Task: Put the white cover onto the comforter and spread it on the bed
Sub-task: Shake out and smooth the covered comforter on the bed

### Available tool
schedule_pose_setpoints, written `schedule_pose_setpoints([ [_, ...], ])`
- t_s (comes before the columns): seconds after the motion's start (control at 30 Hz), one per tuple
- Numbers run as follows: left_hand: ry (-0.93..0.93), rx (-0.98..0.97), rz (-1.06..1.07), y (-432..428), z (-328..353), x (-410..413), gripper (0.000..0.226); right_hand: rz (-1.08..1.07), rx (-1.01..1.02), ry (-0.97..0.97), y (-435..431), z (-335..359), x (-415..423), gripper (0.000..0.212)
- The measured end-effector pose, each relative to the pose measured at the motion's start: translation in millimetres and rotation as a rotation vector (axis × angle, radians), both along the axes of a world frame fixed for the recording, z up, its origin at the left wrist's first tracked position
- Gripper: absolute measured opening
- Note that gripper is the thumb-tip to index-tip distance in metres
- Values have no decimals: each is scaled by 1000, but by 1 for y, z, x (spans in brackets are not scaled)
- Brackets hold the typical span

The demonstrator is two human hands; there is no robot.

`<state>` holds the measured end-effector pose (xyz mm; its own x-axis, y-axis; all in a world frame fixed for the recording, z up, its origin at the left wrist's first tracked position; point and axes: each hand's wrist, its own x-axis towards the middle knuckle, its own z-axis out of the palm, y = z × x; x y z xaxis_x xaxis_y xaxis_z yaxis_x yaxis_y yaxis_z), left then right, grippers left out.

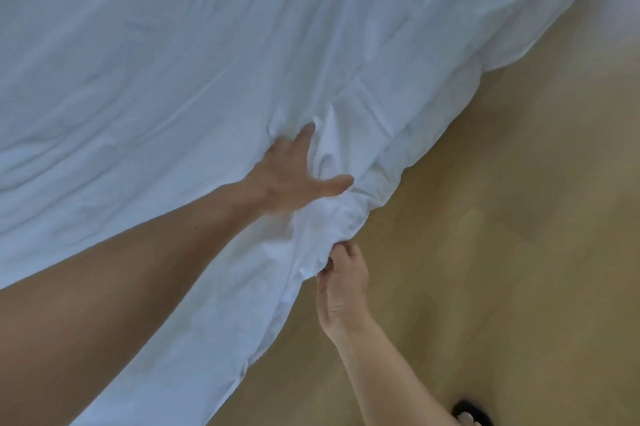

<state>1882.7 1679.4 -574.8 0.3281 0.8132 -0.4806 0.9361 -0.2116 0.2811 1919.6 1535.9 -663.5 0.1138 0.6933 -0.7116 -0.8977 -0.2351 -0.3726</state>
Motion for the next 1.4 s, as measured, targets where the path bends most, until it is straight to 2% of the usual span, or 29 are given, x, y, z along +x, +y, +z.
schedule_pose_setpoints([
  [0.1,172,292,-145,4,10,54,120,112,-29,-115,8,15,-9,6],
  [0.23,432,267,-339,2,-13,104,143,179,-66,-453,7,36,-12,5],
  [0.3,536,288,-385,14,-22,109,138,243,-70,-531,5,42,-10,9],
  [0.33,530,315,-421,24,-21,110,121,276,-87,-547,4,43,-8,11],
  [0.4,392,388,-453,53,-10,109,64,286,-125,-515,3,38,-4,14],
  [0.43,316,384,-406,69,-2,104,43,293,-152,-504,4,32,-2,16],
  [0.57,76,283,-159,119,19,65,12,406,-259,-558,16,9,13,11],
  [0.6,19,243,-106,126,19,55,11,385,-276,-567,26,7,20,11],
  [0.67,-99,136,-28,134,18,38,16,276,-300,-549,54,6,40,34],
  [0.73,-165,43,-37,140,16,28,20,187,-296,-540,88,7,60,55],
  [0.8,-198,-23,-73,147,12,22,22,141,-274,-563,123,-1,74,64],
  [0.93,-241,-50,-117,157,1,15,20,129,-337,-677,169,-12,84,30],
  [1.03,-265,-36,-124,157,-4,13,17,-105,-386,-689,172,-10,93,20],
  [1.13,-262,-37,-142,152,-8,17,18,-305,-511,-673,133,-19,101,27],
  [1.3,-156,36,-214,155,-4,11,18,-433,-620,-645,107,-13,96,33],
  [1.4,-129,60,-227,158,-1,8,19,-410,-403,-711,96,-3,86,39],
])
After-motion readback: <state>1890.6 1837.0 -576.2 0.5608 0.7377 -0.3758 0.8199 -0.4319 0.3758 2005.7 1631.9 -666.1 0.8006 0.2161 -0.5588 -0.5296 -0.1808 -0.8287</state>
